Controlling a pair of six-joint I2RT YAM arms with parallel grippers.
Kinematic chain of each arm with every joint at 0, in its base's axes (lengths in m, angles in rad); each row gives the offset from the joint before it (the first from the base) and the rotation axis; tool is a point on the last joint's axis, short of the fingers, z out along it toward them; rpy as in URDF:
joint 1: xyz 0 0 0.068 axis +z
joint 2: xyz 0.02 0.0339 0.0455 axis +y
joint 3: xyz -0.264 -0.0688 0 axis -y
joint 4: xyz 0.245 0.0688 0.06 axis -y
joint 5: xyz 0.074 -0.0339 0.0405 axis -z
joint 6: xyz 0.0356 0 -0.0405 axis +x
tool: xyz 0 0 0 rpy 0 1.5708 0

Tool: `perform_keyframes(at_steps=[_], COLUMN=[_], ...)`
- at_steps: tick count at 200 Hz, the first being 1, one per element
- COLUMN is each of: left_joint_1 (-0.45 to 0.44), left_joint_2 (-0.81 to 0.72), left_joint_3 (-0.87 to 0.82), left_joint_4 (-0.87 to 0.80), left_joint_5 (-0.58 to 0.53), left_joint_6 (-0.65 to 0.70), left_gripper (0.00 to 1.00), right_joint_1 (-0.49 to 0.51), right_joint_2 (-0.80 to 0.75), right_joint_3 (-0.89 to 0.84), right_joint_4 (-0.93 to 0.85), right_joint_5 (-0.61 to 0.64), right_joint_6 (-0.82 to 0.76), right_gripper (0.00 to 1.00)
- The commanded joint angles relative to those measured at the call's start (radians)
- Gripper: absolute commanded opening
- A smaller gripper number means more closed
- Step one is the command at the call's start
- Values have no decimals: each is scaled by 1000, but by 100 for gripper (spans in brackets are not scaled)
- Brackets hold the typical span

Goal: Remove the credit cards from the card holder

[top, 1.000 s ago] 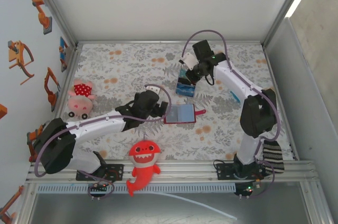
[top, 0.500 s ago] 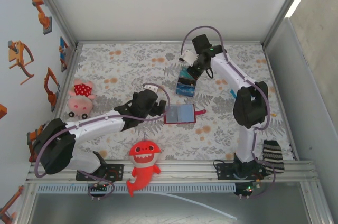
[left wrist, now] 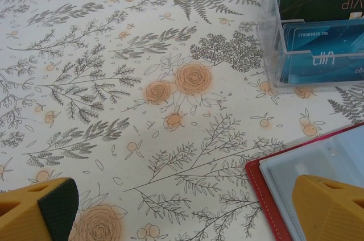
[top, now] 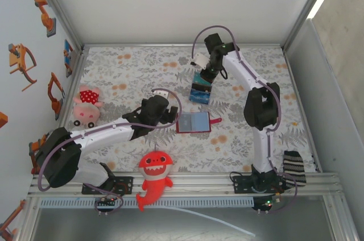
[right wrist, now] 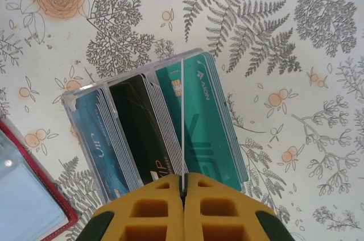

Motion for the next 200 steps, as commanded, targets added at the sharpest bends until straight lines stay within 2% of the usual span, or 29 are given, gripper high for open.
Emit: perform_keyframes(at_steps=[1, 154, 200], left_joint_1=[6, 16, 17], left_joint_2=[-8, 22, 33], left_joint_3=[-2, 4, 16], left_joint_4=[16, 30, 27], left_joint_5=[-12, 9, 17], left_joint_6=[-18, -7, 0], left_gripper=[97, 97, 97], right_joint_1=[-11, -17, -18], right_joint_2=[32, 174, 191], right_joint_3=[53, 218, 225], right_joint_4=[-62, -152, -157], right_joint_5=[5, 41, 65], right_joint_6=[-31, -75, -75], right_gripper=[0, 0, 11])
